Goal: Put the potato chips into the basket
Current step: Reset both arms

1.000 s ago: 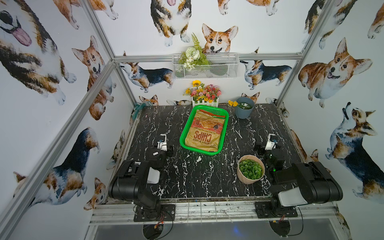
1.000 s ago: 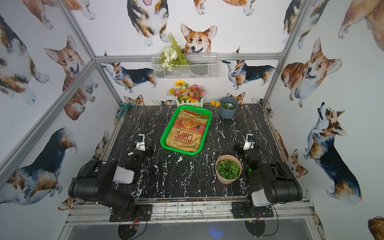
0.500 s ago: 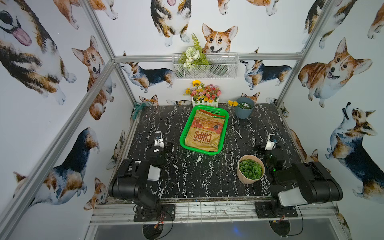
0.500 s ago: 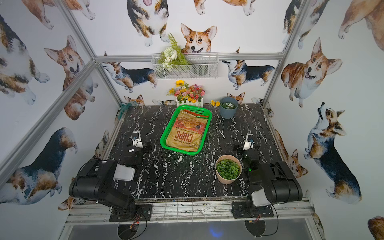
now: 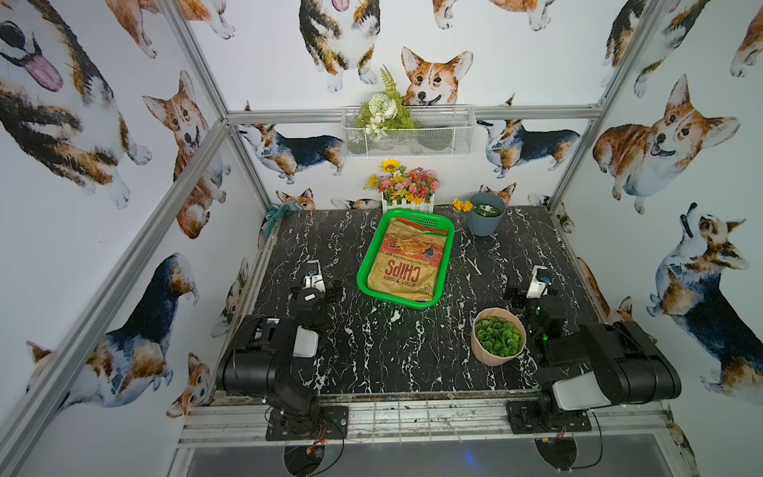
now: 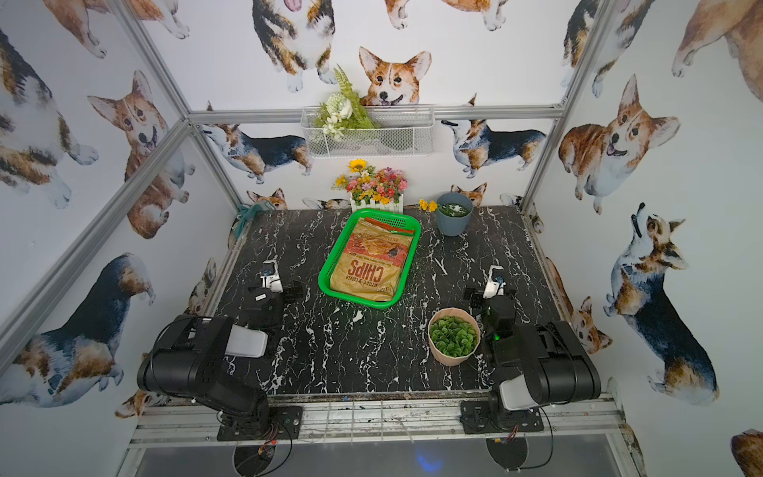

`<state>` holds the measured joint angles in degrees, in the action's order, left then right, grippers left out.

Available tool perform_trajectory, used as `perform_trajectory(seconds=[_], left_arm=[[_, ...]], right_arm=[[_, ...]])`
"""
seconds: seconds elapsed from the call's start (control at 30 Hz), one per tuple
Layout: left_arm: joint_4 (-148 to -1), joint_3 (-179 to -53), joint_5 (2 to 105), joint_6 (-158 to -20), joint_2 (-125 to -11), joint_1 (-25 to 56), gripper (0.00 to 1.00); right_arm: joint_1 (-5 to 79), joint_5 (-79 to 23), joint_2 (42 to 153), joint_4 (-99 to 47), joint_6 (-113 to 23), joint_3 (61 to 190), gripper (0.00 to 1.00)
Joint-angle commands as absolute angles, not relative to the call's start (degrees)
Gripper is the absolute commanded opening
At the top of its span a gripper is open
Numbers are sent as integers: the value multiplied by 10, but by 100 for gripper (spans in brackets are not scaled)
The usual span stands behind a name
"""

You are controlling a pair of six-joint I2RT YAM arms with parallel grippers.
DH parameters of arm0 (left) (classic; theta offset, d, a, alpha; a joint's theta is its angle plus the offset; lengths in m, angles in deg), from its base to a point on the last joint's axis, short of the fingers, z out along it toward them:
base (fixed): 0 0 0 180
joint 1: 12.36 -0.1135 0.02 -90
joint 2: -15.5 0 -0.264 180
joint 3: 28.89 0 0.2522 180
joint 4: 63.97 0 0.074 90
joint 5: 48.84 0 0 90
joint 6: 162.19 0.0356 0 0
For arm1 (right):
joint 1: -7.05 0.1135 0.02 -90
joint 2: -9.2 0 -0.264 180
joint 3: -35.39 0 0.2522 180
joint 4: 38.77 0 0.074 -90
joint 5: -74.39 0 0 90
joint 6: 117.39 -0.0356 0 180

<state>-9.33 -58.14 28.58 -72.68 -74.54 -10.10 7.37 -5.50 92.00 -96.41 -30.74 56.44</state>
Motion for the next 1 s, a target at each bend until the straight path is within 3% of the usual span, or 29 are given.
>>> perform_trajectory(seconds=[0.0,0.97], left_arm=[[-96,-586,296,-733,-748,-102,100],[-76,-573,292,-728,-742,-98,100]], right_arm=[[74,-57,918,-986,-307,566,100],[74,-56,923,-986,-309,568,100]])
